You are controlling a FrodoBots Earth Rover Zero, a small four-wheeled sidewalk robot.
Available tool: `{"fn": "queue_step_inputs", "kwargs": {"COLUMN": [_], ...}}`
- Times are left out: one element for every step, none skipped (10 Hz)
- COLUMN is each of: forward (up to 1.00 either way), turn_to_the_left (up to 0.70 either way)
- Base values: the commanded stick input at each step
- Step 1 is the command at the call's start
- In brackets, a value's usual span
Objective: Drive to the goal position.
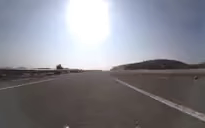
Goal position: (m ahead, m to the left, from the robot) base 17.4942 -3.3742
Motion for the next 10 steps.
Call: {"fn": "queue_step_inputs", "kwargs": {"forward": [1.00,1.00,1.00,1.00,1.00,1.00,1.00,1.00,1.00,1.00], "turn_to_the_left": [0.00,0.00,0.00,0.00,0.00,0.02,0.00,0.00,0.00,0.02]}}
